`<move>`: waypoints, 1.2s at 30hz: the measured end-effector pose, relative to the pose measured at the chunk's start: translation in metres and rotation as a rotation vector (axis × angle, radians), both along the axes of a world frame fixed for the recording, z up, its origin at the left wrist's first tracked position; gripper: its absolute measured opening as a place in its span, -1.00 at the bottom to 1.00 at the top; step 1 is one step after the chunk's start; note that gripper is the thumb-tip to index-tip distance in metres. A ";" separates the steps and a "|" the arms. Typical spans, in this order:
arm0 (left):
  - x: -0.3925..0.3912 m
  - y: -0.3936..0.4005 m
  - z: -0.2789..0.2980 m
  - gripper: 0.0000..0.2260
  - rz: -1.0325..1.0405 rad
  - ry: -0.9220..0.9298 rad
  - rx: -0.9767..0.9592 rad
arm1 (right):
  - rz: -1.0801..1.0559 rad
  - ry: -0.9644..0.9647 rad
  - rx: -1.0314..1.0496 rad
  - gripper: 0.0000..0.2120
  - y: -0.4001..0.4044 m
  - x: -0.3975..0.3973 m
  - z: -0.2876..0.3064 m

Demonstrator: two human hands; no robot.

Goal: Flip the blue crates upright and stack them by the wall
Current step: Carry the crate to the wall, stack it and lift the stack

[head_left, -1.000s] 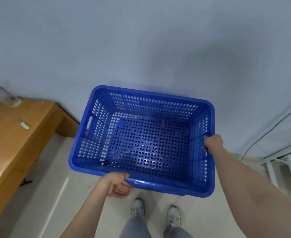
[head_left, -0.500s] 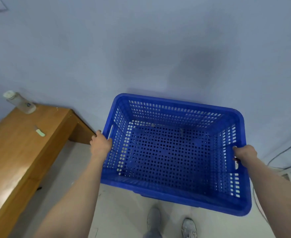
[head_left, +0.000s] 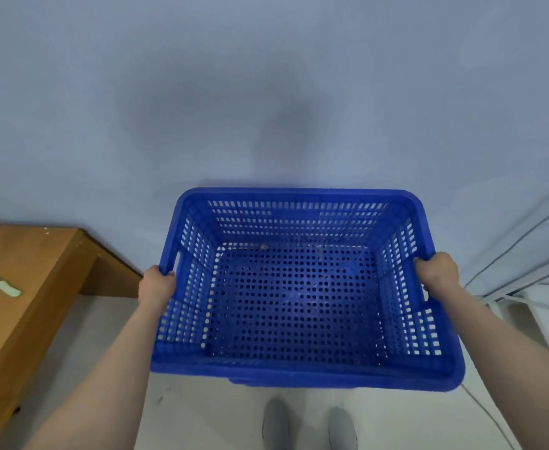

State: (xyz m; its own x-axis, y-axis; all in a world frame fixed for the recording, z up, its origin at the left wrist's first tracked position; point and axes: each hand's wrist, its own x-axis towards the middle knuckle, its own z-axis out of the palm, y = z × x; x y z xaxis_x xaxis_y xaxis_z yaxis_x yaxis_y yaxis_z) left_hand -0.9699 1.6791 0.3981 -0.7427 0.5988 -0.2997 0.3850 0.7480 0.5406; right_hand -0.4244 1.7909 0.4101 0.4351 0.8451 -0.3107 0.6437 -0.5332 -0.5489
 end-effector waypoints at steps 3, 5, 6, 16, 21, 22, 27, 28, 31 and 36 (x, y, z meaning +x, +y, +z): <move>0.004 0.001 -0.001 -0.77 -0.007 -0.008 -0.004 | 0.017 -0.027 -0.012 -0.81 0.007 -0.003 0.017; 0.007 0.004 -0.001 -0.77 -0.046 0.010 -0.011 | 0.027 -0.032 -0.020 -0.81 0.011 -0.004 0.020; 0.007 0.008 -0.002 -0.77 -0.066 0.028 -0.012 | 0.026 -0.037 -0.028 -0.80 0.013 -0.004 0.019; 0.001 0.030 -0.008 -0.82 -0.111 0.073 -0.022 | 0.023 -0.018 -0.047 -0.83 0.029 -0.008 0.016; 0.003 0.026 -0.010 -0.81 -0.104 0.054 -0.006 | 0.046 -0.053 -0.021 -0.87 0.032 -0.005 0.027; 0.005 0.025 -0.010 -0.81 -0.113 0.055 -0.005 | 0.045 -0.056 -0.021 -0.86 0.032 -0.003 0.026; 0.015 0.025 -0.008 -0.85 -0.135 0.047 0.015 | 0.019 -0.044 -0.042 -0.84 0.022 0.006 0.020; 0.017 0.026 -0.006 -0.86 -0.144 0.049 0.018 | 0.019 -0.043 -0.056 -0.84 0.020 0.008 0.017; 0.020 0.027 -0.006 -0.87 -0.182 0.079 -0.007 | -0.016 -0.025 -0.101 -0.81 0.016 0.015 0.009; 0.025 0.026 -0.007 -0.81 -0.191 0.125 -0.074 | -0.016 -0.009 -0.130 -0.76 0.019 0.019 0.008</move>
State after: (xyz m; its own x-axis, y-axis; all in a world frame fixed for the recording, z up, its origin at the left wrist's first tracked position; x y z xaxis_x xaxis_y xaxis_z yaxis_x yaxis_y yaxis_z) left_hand -0.9449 1.7051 0.3914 -0.6520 0.7119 -0.2611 0.5840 0.6911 0.4259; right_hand -0.4058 1.8099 0.4182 0.4517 0.7907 -0.4133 0.6389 -0.6100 -0.4687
